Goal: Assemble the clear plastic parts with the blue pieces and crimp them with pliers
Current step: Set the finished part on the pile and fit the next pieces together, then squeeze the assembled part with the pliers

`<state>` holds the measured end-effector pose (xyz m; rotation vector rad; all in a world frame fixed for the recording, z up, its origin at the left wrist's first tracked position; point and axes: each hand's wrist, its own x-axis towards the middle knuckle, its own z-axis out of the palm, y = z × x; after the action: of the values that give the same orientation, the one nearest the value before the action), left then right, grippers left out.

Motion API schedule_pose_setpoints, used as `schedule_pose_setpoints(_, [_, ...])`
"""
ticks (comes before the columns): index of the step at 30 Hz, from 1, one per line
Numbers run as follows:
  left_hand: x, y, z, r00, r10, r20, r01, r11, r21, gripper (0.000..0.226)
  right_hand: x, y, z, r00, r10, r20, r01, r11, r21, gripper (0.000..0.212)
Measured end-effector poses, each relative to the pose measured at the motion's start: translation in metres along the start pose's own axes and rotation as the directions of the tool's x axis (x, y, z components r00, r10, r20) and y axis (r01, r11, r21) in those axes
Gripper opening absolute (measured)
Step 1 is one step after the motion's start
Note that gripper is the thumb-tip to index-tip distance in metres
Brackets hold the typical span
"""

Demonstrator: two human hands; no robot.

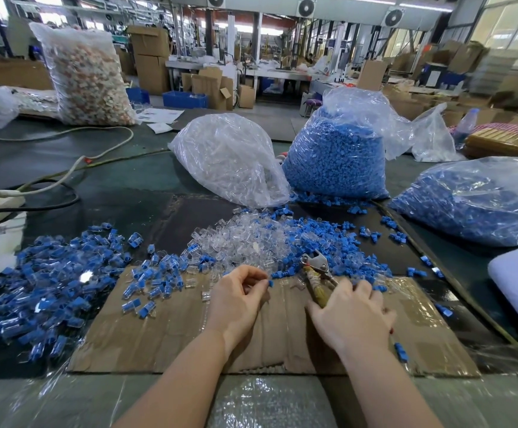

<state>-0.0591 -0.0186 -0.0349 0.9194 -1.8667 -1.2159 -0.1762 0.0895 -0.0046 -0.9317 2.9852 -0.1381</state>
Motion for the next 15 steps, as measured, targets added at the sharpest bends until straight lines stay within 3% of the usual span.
schedule_pose_setpoints(3, [0.001, 0.002, 0.0, 1.0, -0.016, -0.011, 0.016, 1.0, -0.008, 0.016, 0.001, 0.007, -0.004, 0.998, 0.005, 0.067, -0.005, 1.0, -0.007, 0.058])
schedule_pose_setpoints(8, [0.005, 0.006, -0.003, 0.995, -0.097, 0.006, 0.097, 0.988, -0.118, 0.01, 0.002, 0.006, -0.014, 0.999, -0.053, 0.012, 0.053, 0.998, 0.034, 0.044])
schedule_pose_setpoints(11, [0.013, 0.011, -0.006, 0.98, -0.198, 0.009, 0.194, 0.948, -0.254, 0.008, 0.004, 0.003, -0.028, 0.991, -0.127, 0.032, 0.118, 0.971, 0.206, 0.031])
schedule_pose_setpoints(15, [0.02, 0.017, -0.008, 0.959, -0.282, 0.009, 0.267, 0.898, -0.35, 0.009, 0.003, -0.008, -0.038, 0.949, -0.251, 0.191, 0.116, 0.84, 0.531, 0.028])
